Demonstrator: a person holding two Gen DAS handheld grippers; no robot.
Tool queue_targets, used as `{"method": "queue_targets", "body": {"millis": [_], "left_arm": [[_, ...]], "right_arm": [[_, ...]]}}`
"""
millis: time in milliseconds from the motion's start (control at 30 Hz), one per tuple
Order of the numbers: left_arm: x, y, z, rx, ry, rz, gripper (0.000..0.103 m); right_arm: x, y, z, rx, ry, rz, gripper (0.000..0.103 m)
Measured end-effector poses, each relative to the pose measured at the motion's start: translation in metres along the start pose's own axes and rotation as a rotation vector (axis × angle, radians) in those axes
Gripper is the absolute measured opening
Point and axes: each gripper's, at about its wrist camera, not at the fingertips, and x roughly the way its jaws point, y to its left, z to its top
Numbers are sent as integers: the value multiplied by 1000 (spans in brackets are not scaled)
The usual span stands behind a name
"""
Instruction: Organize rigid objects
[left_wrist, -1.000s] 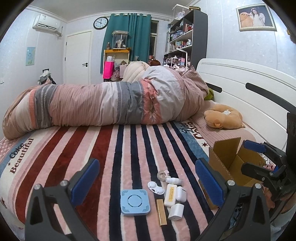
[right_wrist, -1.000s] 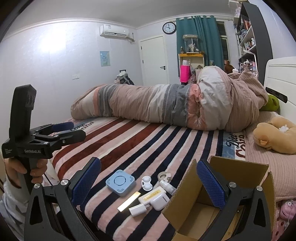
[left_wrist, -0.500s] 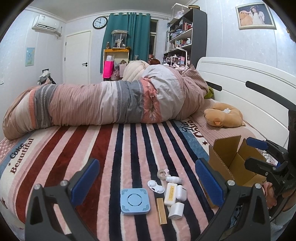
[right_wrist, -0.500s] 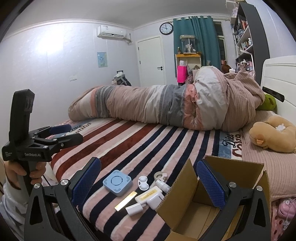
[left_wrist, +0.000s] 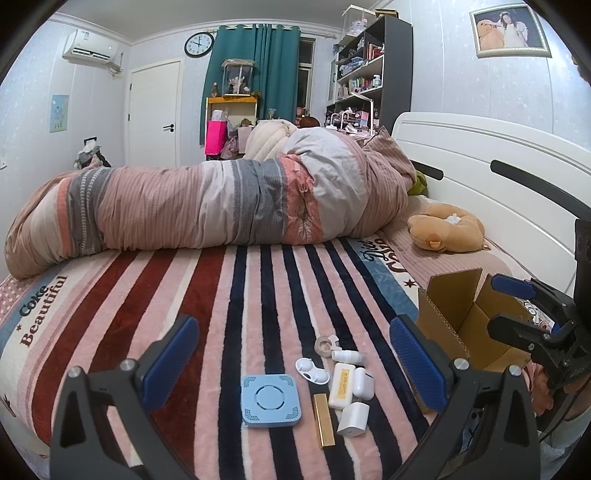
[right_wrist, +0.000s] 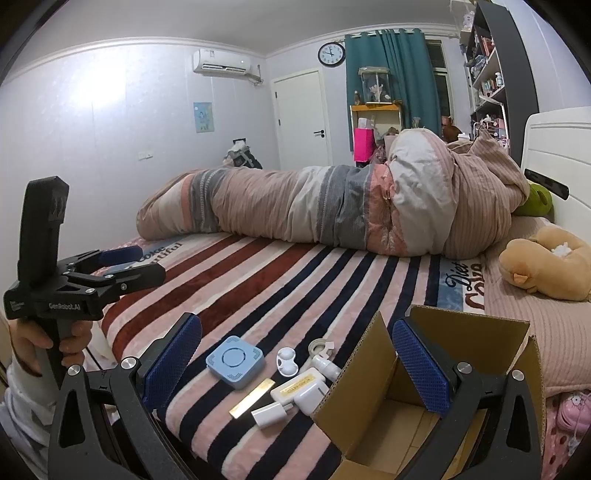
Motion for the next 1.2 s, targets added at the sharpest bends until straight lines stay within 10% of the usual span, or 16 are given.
{"method": "queue_targets", "body": {"millis": [433,800,1200], "left_arm": [[4,5,-3,0,2,-42,102],[18,47,-19,-4,14,-51,102],[97,95,-83,-18,202,-19,102]], "right_arm": [[-1,3,-2,6,-7,-14,103],[30,77,-23,-133,45,22,34],[139,57,-126,81,386,31,28]]}}
